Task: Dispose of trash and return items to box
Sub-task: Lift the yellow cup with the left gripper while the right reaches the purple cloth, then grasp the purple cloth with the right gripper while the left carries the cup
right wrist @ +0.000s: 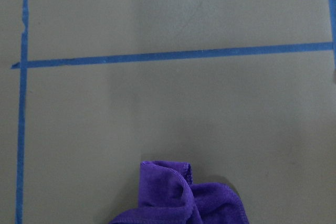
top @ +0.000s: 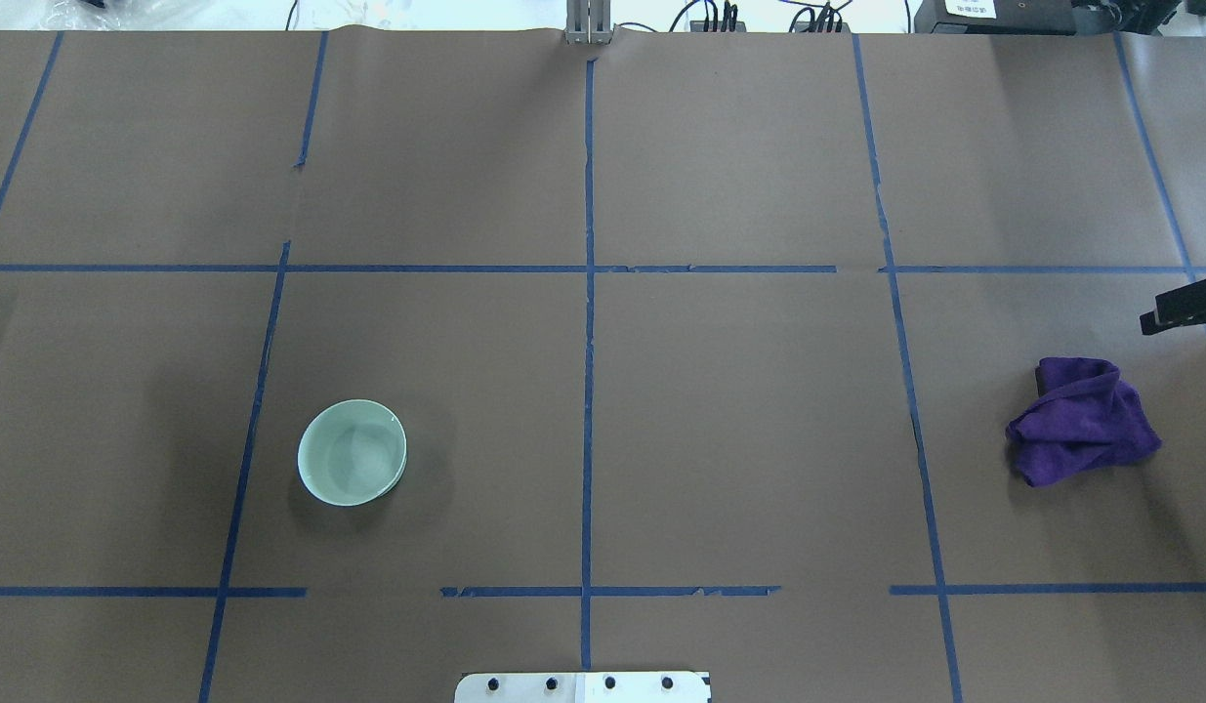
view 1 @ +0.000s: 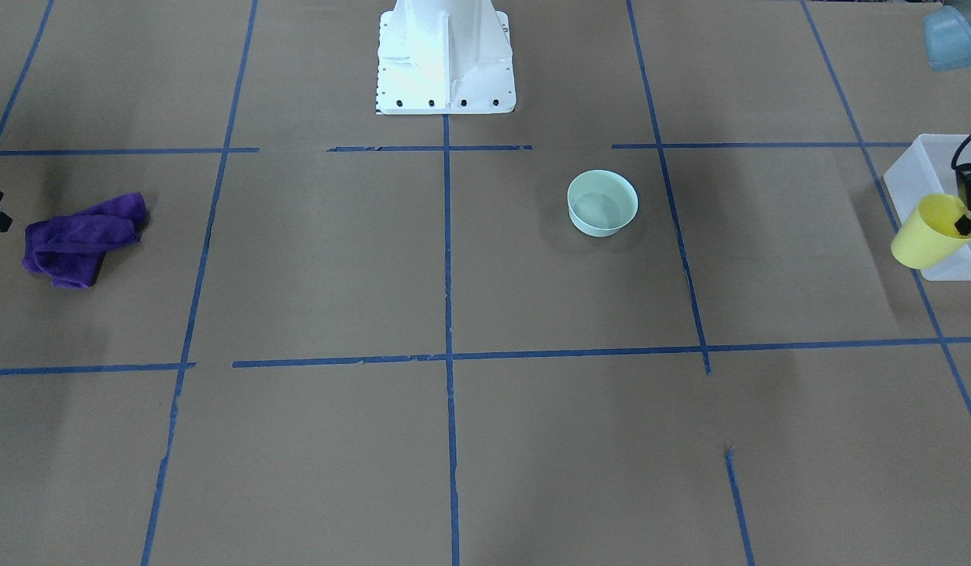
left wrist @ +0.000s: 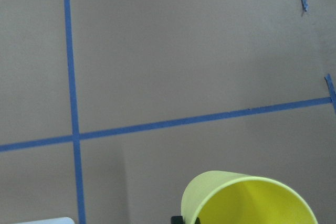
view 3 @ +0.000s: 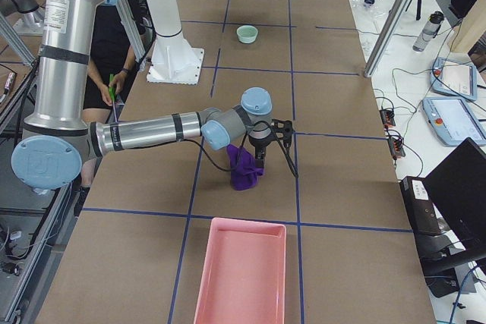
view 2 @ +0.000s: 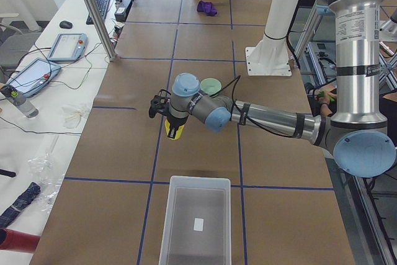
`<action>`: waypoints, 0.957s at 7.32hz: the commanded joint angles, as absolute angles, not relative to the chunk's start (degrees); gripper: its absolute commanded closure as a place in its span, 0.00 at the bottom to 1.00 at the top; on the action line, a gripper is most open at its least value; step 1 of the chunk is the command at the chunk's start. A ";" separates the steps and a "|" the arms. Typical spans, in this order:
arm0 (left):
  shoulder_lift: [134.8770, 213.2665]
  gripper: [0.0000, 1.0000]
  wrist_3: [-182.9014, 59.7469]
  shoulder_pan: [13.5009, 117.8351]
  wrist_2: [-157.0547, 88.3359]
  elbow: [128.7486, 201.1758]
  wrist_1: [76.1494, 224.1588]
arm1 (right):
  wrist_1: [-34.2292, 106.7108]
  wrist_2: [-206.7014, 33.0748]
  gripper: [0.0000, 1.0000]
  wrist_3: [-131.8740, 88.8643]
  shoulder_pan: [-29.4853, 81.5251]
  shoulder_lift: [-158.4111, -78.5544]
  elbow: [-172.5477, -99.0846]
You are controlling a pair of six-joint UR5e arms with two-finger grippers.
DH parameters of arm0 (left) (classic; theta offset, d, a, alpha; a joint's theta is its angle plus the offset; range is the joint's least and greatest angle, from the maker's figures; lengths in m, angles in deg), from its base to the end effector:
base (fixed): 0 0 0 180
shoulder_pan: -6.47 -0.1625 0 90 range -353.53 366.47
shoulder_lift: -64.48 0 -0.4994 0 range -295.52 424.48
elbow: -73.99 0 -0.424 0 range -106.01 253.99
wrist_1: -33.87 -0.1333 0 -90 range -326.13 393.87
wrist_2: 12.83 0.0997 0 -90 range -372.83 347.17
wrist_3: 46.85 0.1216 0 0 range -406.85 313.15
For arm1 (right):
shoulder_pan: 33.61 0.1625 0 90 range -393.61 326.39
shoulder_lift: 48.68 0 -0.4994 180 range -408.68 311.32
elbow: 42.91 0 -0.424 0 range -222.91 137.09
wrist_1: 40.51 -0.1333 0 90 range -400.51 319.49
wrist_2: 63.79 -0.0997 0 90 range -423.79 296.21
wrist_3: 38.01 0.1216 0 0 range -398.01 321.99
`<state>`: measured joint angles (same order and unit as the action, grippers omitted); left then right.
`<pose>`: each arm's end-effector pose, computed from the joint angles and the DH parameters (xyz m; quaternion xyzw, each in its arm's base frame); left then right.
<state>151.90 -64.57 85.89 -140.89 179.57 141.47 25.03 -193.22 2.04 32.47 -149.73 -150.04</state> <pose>0.0391 -0.5270 0.5977 0.1650 0.3659 0.0291 0.9154 -0.1351 -0.4428 0.6380 0.0379 -0.4074 0.0394 0.9116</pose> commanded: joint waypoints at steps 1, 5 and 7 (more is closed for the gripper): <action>153.95 1.00 -54.70 92.05 -140.53 178.85 136.45 | 20.68 -189.75 0.00 2.95 26.44 -150.02 -145.42; 153.95 1.00 -43.10 99.88 -139.49 174.99 136.44 | 18.21 -189.03 0.00 2.95 23.43 -147.21 -139.85; 154.13 1.00 -39.65 101.39 -135.53 174.80 136.53 | 18.20 -189.04 0.00 2.95 22.12 -146.42 -139.68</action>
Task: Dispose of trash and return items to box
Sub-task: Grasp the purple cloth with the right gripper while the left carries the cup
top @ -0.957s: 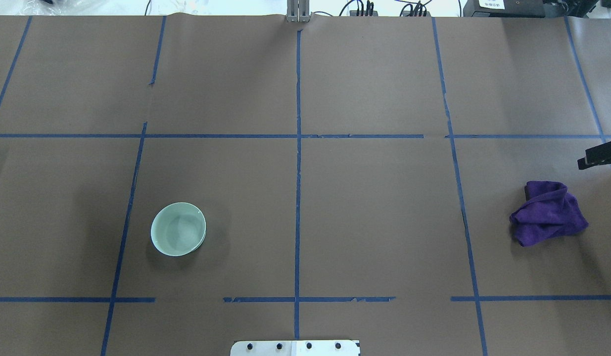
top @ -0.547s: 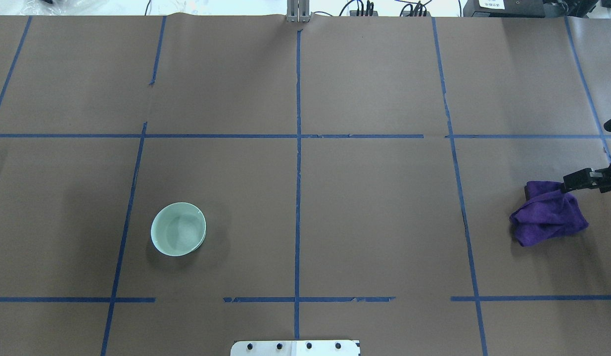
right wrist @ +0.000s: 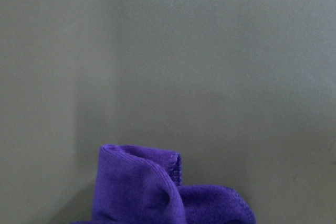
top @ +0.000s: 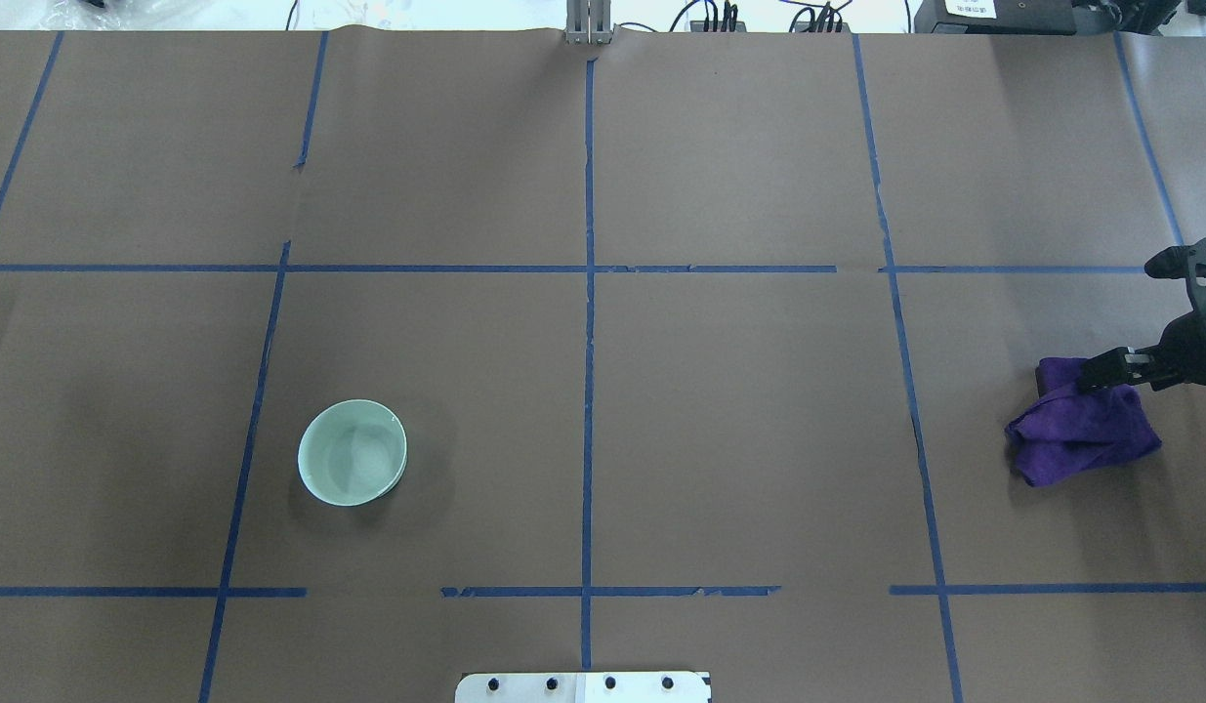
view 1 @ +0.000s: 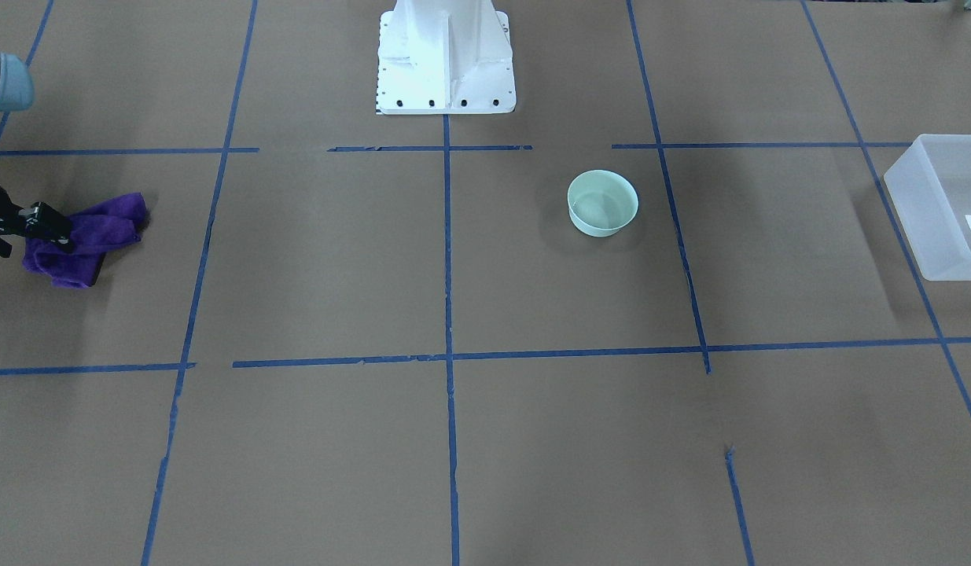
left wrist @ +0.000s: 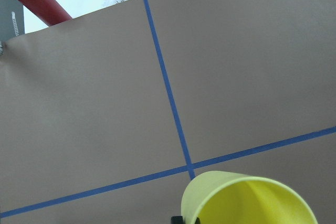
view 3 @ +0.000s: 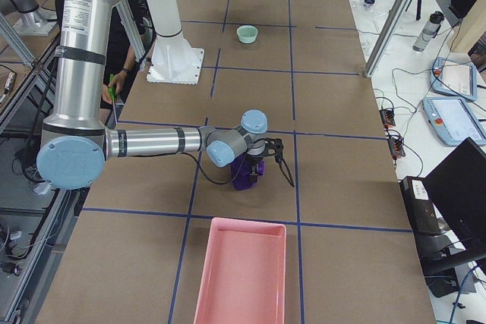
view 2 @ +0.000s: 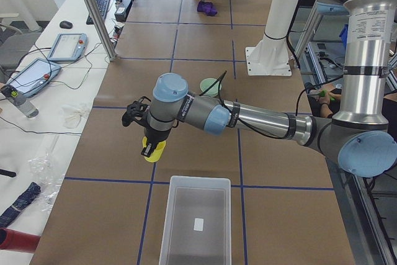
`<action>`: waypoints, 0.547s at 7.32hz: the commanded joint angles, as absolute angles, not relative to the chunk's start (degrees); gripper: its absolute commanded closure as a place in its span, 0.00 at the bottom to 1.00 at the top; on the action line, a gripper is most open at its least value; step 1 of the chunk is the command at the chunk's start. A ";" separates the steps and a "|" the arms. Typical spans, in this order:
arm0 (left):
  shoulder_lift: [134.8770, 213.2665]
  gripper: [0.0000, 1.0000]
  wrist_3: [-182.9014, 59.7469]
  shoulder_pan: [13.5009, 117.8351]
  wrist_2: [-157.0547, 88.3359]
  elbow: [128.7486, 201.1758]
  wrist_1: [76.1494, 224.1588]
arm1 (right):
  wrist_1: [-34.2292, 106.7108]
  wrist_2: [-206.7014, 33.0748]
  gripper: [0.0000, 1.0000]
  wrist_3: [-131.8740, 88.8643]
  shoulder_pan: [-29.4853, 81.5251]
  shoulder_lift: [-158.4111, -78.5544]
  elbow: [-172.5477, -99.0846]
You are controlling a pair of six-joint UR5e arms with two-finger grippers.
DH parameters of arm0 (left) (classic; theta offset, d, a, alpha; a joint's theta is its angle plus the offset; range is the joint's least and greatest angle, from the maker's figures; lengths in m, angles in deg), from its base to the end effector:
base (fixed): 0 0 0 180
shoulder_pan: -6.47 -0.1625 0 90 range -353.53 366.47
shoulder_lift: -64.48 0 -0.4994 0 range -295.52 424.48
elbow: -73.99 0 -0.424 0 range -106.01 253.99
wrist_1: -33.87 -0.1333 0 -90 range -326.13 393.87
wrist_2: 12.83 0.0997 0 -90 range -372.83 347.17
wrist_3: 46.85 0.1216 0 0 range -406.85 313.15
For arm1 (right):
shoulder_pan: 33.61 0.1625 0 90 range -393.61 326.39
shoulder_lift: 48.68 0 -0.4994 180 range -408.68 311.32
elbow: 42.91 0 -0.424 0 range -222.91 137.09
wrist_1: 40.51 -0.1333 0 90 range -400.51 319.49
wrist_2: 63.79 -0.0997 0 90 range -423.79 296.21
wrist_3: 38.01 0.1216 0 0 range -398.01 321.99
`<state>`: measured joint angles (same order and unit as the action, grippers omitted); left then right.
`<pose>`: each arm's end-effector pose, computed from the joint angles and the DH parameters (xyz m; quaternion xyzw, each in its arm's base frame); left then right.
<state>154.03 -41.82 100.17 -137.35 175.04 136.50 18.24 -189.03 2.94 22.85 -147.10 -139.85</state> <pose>-0.0994 -0.5387 0.6366 0.2138 0.2752 0.0706 0.9347 -0.2162 -0.4405 0.7042 0.0178 -0.3811 -0.0181 0.9242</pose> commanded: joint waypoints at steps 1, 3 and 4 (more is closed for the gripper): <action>154.13 1.00 -39.03 102.18 -135.43 174.11 136.62 | 18.20 -189.12 0.06 2.95 21.76 -146.41 -139.68; 154.13 1.00 -38.67 102.89 -135.26 173.49 136.53 | 18.38 -189.56 0.82 3.21 21.76 -146.32 -139.59; 154.13 1.00 -38.67 102.89 -135.26 171.40 136.62 | 18.82 -189.74 1.00 3.21 21.76 -145.97 -139.59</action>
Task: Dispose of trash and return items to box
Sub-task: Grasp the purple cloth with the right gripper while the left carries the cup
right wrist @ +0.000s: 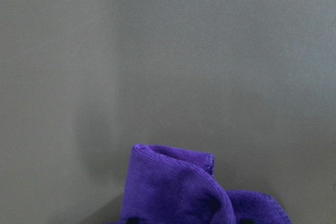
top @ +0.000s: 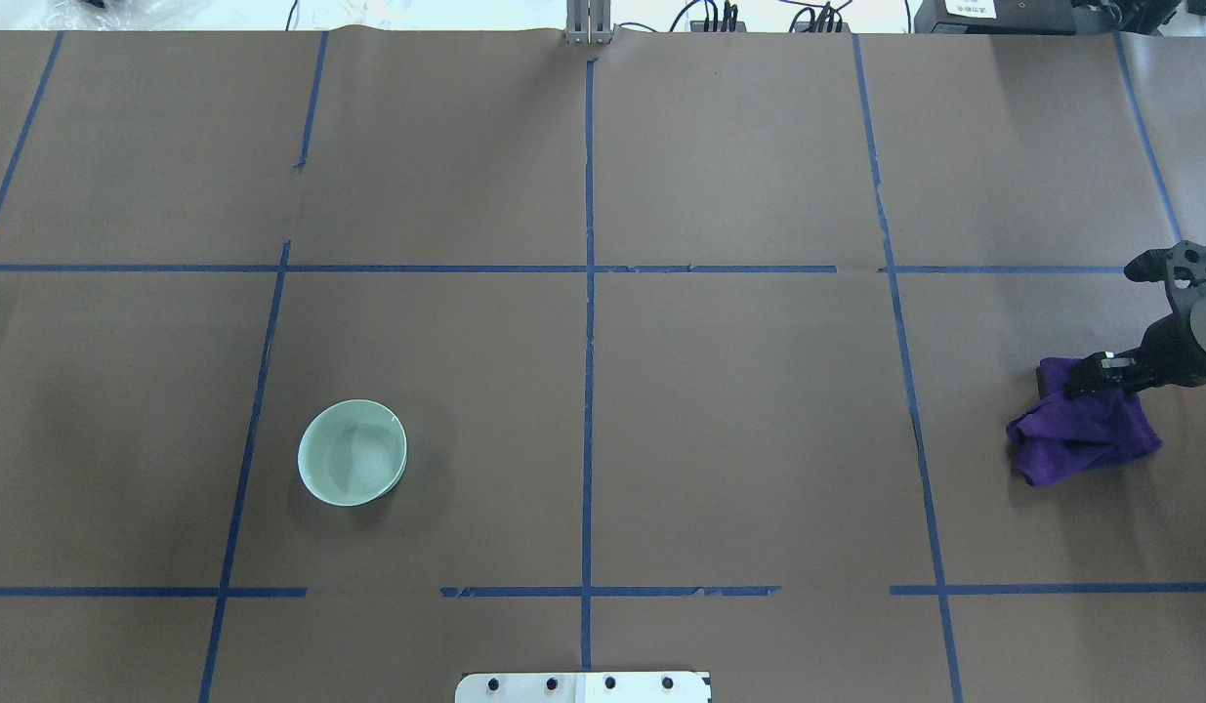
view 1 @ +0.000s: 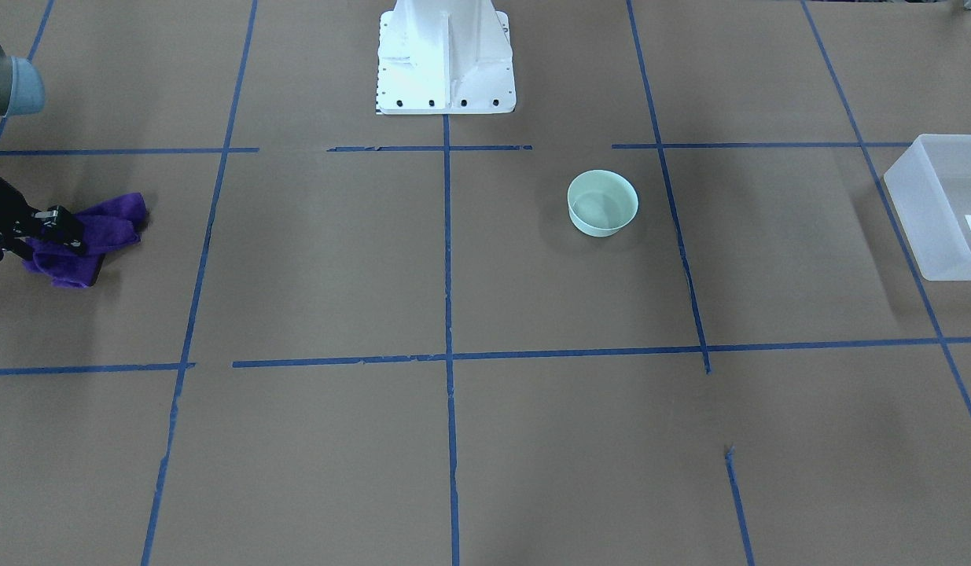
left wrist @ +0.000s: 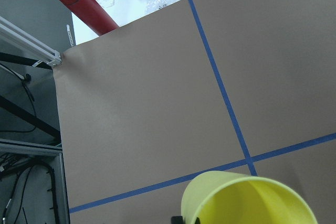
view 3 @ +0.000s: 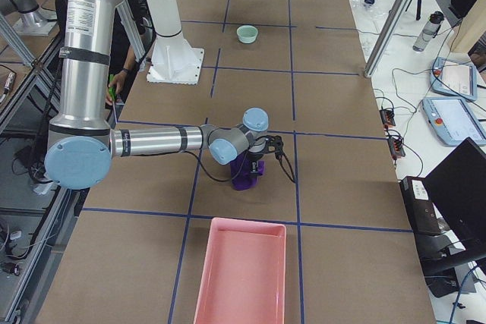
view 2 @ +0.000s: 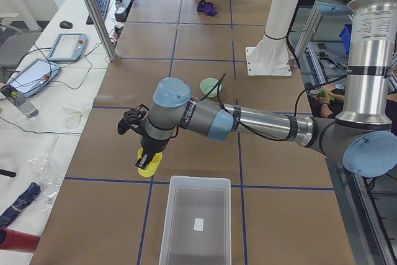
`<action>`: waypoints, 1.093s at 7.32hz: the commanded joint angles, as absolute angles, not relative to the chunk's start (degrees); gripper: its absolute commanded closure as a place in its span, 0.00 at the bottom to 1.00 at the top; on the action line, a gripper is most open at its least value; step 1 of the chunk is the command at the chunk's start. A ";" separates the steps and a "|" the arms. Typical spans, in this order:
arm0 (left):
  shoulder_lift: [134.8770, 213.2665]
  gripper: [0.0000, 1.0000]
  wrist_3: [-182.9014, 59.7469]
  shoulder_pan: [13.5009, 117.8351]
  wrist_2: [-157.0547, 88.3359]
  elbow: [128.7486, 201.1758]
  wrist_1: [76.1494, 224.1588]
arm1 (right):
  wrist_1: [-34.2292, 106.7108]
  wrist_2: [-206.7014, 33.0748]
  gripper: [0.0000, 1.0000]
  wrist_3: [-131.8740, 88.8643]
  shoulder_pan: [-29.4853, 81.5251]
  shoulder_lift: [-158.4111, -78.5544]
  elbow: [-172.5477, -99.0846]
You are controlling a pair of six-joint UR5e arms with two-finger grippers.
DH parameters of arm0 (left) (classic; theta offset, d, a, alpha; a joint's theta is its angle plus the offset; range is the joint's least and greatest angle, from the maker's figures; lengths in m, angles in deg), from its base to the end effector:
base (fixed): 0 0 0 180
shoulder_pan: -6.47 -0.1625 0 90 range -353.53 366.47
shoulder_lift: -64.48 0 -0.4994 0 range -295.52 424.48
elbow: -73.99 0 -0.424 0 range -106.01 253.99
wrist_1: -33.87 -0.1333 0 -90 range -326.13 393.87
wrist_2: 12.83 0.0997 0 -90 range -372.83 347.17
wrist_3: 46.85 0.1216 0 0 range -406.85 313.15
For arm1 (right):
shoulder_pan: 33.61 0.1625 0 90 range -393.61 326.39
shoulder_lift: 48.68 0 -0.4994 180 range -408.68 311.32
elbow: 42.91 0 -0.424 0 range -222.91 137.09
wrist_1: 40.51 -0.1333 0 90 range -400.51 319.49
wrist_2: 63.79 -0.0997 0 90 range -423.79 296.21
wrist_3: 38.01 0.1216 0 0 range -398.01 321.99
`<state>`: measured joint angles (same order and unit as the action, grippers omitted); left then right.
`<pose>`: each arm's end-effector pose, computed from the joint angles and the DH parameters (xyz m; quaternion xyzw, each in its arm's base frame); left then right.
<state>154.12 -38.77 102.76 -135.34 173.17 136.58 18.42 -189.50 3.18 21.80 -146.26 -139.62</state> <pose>-0.1274 -0.5355 0.6557 0.2123 0.2504 0.0670 0.9422 -0.2291 -0.4420 0.6992 0.0139 -0.3859 -0.0268 0.9220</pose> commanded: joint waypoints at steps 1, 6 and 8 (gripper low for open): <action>154.04 1.00 -38.67 102.98 -133.95 169.11 136.62 | 18.91 -189.83 1.00 3.13 21.85 -145.97 -139.94; 151.68 1.00 -40.51 102.98 -134.82 162.23 137.32 | 38.67 -193.25 1.00 3.13 28.69 -145.89 -158.15; 147.11 1.00 -44.38 102.19 -143.30 163.38 137.41 | 53.65 -193.17 1.00 2.43 32.64 -139.51 -164.71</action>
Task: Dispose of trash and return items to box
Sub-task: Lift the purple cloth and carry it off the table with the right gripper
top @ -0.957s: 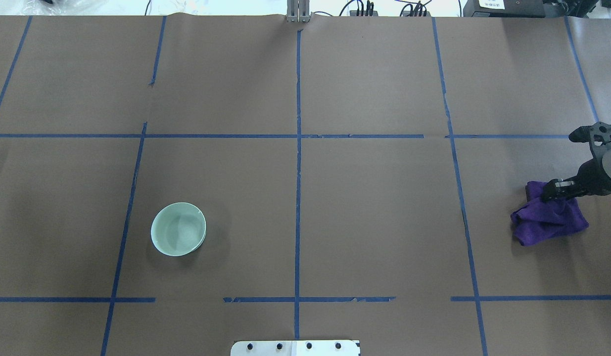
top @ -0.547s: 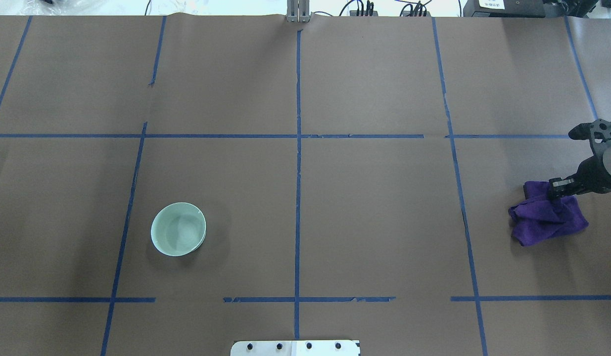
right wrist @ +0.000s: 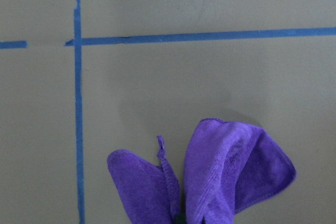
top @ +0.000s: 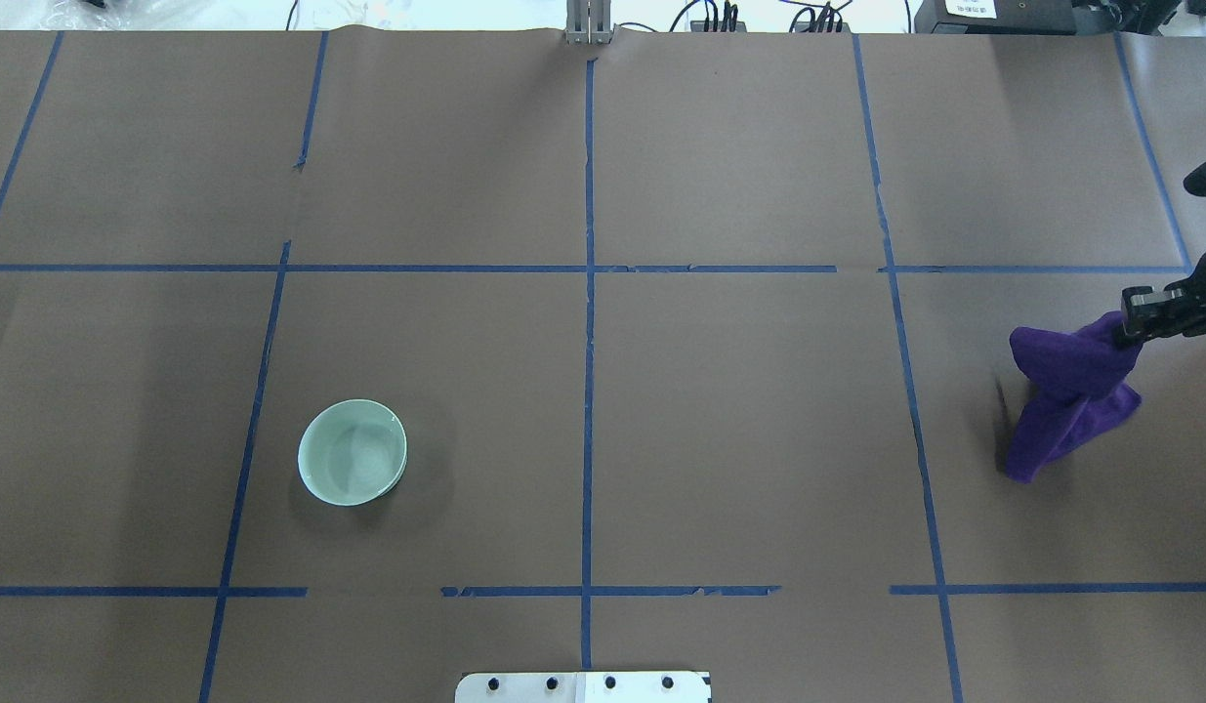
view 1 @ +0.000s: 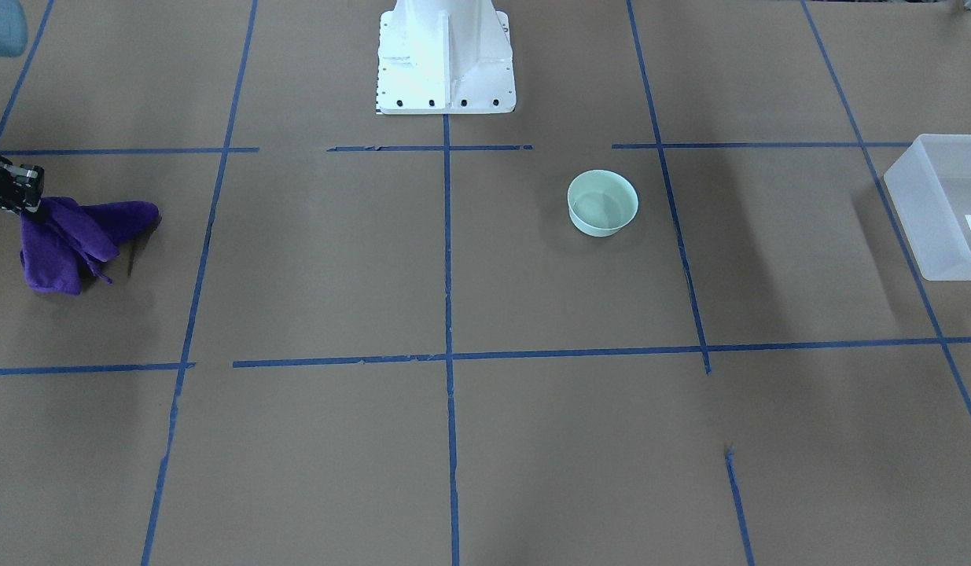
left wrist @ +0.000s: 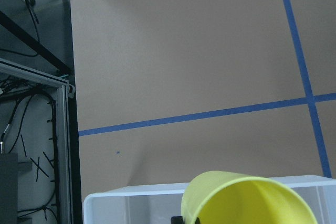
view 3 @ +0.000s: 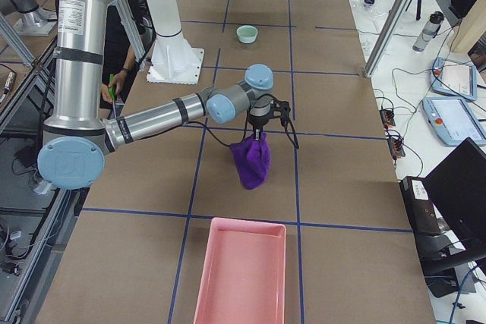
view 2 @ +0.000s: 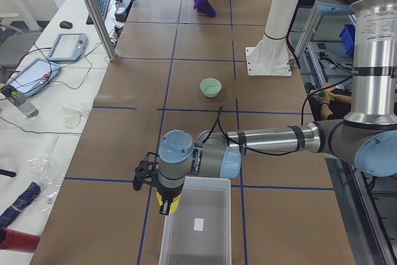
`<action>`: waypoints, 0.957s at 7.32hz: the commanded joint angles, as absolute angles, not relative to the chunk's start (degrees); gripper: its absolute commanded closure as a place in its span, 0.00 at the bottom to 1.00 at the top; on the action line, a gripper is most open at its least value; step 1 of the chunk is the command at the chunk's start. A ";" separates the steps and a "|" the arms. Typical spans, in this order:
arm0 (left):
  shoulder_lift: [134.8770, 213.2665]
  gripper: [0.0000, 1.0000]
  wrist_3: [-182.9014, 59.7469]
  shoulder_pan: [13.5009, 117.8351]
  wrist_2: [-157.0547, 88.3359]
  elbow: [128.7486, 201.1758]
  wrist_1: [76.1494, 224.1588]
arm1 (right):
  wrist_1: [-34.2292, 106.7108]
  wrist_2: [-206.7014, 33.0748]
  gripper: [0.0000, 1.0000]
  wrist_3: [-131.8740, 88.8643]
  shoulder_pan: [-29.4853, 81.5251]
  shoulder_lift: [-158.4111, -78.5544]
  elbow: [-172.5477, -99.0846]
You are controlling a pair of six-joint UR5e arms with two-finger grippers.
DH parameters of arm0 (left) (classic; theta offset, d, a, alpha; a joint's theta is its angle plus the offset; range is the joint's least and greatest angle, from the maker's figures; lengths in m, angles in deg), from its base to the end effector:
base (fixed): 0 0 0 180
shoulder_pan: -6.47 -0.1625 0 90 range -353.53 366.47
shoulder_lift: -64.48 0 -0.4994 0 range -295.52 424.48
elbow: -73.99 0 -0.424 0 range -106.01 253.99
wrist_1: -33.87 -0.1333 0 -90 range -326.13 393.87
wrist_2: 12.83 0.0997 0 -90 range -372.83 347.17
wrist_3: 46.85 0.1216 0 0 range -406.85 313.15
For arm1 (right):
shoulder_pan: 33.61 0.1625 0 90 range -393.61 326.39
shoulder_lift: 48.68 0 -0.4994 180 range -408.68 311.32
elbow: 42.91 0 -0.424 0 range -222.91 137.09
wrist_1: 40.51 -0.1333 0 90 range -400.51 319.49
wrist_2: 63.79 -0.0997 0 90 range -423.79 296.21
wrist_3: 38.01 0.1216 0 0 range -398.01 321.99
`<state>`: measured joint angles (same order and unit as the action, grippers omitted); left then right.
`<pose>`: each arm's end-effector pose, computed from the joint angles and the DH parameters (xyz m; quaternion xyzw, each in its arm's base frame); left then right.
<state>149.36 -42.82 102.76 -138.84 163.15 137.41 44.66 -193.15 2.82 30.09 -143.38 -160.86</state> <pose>-0.1150 -0.4792 0.7883 0.0903 0.3015 0.0017 0.9492 -0.1627 -0.4560 0.5289 0.0097 -0.3985 0.0345 0.9165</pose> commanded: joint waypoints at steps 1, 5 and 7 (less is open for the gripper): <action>145.88 1.00 -44.39 100.53 -144.21 163.38 137.93 | 57.19 -193.08 1.00 2.34 33.53 -137.90 -165.60; 142.96 1.00 -44.39 94.37 -150.46 158.31 147.13 | 57.67 -192.82 1.00 -3.44 39.32 -137.53 -166.92; 142.96 1.00 -44.56 92.79 -150.81 153.46 153.56 | 57.67 -192.55 1.00 -4.86 41.09 -137.53 -166.92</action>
<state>143.02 -44.47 93.73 -150.52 156.04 150.03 57.65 -192.69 -3.44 39.81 -137.53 -166.89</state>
